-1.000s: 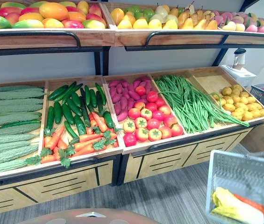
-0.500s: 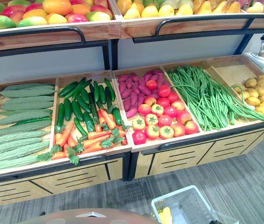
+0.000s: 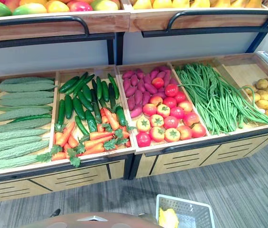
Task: Pick vegetable in the basket
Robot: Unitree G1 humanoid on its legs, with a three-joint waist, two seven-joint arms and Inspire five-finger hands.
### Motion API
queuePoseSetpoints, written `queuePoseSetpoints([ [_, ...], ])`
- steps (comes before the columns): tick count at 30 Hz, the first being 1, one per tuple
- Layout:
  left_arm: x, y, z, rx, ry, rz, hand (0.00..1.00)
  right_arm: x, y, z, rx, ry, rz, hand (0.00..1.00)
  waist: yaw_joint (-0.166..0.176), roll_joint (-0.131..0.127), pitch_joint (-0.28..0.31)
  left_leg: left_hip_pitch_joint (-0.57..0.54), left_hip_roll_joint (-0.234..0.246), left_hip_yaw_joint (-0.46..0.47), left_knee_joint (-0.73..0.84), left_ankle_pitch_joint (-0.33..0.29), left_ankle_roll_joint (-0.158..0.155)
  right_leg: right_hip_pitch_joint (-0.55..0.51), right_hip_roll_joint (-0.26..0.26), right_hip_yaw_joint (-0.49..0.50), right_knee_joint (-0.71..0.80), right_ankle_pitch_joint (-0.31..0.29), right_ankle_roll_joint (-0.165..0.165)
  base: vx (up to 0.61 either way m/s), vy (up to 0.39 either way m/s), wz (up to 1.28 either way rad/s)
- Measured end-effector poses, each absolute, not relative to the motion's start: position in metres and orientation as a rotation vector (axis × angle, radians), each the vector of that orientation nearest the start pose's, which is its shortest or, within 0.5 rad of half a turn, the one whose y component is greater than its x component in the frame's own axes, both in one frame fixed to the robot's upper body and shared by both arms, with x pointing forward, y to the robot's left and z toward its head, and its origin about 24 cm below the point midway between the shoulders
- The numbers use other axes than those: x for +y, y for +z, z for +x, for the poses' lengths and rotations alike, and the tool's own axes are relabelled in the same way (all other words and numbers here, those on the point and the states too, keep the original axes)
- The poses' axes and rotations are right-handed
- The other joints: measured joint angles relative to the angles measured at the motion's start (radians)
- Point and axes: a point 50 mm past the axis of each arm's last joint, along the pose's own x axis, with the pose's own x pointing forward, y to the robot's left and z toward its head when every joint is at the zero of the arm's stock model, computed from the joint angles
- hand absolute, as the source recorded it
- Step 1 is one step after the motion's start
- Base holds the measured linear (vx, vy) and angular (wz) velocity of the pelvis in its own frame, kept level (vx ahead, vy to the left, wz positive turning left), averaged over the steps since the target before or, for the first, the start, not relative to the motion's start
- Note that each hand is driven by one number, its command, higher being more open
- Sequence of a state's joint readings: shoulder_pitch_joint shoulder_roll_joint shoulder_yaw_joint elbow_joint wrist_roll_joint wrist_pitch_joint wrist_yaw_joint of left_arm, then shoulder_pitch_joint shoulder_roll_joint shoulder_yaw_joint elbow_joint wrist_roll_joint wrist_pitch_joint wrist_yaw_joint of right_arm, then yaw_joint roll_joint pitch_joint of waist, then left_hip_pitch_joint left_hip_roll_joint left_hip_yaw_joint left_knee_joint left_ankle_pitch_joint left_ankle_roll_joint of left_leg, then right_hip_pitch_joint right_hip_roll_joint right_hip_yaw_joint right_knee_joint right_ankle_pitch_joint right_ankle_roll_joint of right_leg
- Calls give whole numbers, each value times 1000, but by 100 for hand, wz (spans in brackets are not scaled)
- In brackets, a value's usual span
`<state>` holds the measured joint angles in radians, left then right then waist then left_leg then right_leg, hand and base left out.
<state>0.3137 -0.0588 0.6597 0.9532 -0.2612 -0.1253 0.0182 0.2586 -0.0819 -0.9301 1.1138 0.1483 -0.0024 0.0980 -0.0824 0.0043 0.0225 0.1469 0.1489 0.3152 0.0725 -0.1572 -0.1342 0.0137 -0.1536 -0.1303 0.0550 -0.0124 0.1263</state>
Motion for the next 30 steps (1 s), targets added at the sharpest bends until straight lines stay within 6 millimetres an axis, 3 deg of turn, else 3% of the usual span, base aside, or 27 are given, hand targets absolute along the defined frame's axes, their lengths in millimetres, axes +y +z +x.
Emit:
queuePoseSetpoints([
  [8, 211, -162, 20, 1014, 759, -436, 100, -260, -160, -24, 1120, -884, 471, 0, 4, -6, 20, 18, 1, 13, -3, 0, 0, 2, 2, 9, 14, -6, -1, -8, 1, -4],
  [19, 211, -161, 27, 1025, 678, -371, 100, -252, -162, -21, 1154, -815, 447, 0, 12, -8, 25, 20, 4, 32, 15, -3, 0, -12, 2, 29, 40, -9, 0, -28, -1, -4],
  [30, 215, -161, 23, 1028, 699, -362, 100, -242, -163, -26, 1147, -811, 492, 0, 23, -16, 89, 46, 79, 93, 286, -159, -5, -16, 24, 116, 241, -96, 4, -66, 10, -22],
])
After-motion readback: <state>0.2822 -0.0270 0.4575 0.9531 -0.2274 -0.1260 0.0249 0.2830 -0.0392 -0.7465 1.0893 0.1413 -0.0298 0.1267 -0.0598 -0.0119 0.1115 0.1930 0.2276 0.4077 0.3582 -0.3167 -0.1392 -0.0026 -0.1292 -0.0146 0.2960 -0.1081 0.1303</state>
